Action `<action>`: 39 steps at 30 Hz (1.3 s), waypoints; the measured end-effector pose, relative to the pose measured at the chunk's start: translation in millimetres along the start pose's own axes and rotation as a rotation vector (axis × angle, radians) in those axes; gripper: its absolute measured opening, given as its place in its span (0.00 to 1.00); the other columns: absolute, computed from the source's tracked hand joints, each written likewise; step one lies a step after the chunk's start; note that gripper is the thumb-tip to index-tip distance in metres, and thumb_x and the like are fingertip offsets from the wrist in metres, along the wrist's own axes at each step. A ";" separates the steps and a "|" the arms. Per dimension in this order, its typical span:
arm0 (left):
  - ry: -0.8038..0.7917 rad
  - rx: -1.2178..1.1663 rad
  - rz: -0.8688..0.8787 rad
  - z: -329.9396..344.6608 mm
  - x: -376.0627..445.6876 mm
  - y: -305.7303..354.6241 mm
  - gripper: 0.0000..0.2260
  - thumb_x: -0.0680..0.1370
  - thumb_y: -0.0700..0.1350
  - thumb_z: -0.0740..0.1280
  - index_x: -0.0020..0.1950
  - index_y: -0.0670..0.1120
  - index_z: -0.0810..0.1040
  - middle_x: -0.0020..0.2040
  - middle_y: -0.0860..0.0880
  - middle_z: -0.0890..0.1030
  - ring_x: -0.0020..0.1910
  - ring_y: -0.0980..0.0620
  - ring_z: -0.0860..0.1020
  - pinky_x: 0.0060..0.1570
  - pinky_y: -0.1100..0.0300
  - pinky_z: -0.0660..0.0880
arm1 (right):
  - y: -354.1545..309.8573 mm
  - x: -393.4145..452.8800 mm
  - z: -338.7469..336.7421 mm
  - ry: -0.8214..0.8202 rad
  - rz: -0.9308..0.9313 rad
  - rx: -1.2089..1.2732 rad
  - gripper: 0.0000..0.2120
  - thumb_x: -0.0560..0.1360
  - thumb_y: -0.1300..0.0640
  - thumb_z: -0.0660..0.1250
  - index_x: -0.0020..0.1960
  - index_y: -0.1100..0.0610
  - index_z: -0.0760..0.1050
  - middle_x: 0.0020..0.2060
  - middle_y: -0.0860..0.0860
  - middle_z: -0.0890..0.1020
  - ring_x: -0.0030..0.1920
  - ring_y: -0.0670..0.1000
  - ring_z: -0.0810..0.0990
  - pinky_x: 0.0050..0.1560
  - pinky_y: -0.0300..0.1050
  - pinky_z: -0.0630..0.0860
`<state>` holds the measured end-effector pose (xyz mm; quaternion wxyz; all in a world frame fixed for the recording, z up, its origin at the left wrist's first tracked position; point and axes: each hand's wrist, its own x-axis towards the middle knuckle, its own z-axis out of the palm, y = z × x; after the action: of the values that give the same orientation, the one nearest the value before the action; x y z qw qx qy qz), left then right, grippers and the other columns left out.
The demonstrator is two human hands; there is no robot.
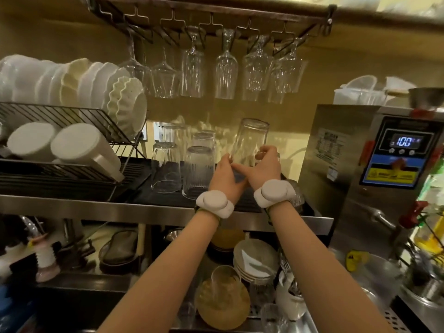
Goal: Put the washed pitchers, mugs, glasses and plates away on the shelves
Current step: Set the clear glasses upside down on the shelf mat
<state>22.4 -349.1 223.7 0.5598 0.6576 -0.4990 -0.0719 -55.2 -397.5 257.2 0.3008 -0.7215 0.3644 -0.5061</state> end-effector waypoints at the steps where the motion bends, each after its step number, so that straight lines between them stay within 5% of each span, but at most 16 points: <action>1: -0.023 0.011 -0.027 1.0 6.7 -4.1 0.35 0.74 0.44 0.69 0.75 0.46 0.52 0.72 0.45 0.65 0.68 0.45 0.68 0.62 0.53 0.69 | 3.3 9.1 6.8 0.003 0.011 -0.009 0.37 0.62 0.52 0.79 0.64 0.59 0.63 0.55 0.54 0.73 0.50 0.51 0.71 0.47 0.40 0.69; 7: -0.011 0.106 -0.102 9.7 14.8 -22.6 0.26 0.77 0.44 0.64 0.72 0.42 0.59 0.68 0.42 0.69 0.63 0.42 0.73 0.58 0.49 0.73 | 19.3 49.6 37.6 -0.007 0.102 -0.078 0.36 0.64 0.54 0.77 0.63 0.63 0.61 0.49 0.55 0.70 0.47 0.54 0.71 0.45 0.42 0.68; 12: -0.074 0.237 -0.240 9.2 17.9 -27.9 0.20 0.77 0.43 0.62 0.67 0.38 0.63 0.64 0.38 0.72 0.62 0.40 0.72 0.59 0.50 0.71 | 23.4 80.2 56.8 -0.051 0.212 -0.237 0.38 0.67 0.50 0.75 0.65 0.65 0.59 0.61 0.60 0.73 0.61 0.58 0.74 0.54 0.48 0.73; 24: -0.178 0.380 -0.270 13.2 15.0 -23.4 0.15 0.79 0.42 0.59 0.63 0.39 0.63 0.63 0.40 0.70 0.60 0.41 0.73 0.53 0.52 0.71 | 54.7 105.3 91.1 -0.147 0.200 -0.259 0.43 0.68 0.55 0.74 0.72 0.67 0.53 0.69 0.65 0.65 0.68 0.63 0.67 0.68 0.53 0.64; 29: -0.209 0.364 -0.291 13.1 14.5 -22.7 0.16 0.79 0.41 0.58 0.65 0.39 0.62 0.65 0.41 0.69 0.62 0.42 0.71 0.55 0.51 0.71 | 62.1 111.1 100.5 -0.244 0.217 -0.385 0.40 0.70 0.46 0.72 0.68 0.67 0.56 0.63 0.60 0.73 0.60 0.56 0.74 0.53 0.42 0.72; 32: -0.200 0.369 -0.277 13.3 13.3 -22.0 0.16 0.79 0.41 0.59 0.65 0.39 0.63 0.65 0.40 0.69 0.62 0.42 0.71 0.56 0.51 0.70 | 67.8 113.1 103.3 -0.233 0.190 -0.381 0.38 0.70 0.46 0.71 0.69 0.66 0.58 0.65 0.60 0.70 0.60 0.55 0.73 0.37 0.36 0.64; 36: -0.185 0.353 -0.267 12.6 13.2 -21.2 0.16 0.79 0.41 0.59 0.65 0.38 0.63 0.64 0.40 0.69 0.62 0.41 0.71 0.55 0.50 0.70 | 70.0 115.7 105.4 -0.273 0.253 -0.299 0.37 0.72 0.48 0.70 0.69 0.67 0.56 0.66 0.60 0.69 0.65 0.56 0.71 0.58 0.45 0.66; 39: -0.188 0.354 -0.254 11.9 12.8 -21.3 0.17 0.79 0.42 0.58 0.66 0.38 0.63 0.64 0.40 0.69 0.61 0.41 0.71 0.53 0.52 0.70 | 70.5 114.9 105.2 -0.236 0.227 -0.305 0.40 0.69 0.50 0.74 0.69 0.67 0.56 0.64 0.61 0.71 0.63 0.57 0.73 0.59 0.45 0.69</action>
<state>33.2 -369.1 208.0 0.3732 0.7936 -0.4668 -0.1139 54.6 -525.1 227.0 0.2835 -0.7672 0.4779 -0.3202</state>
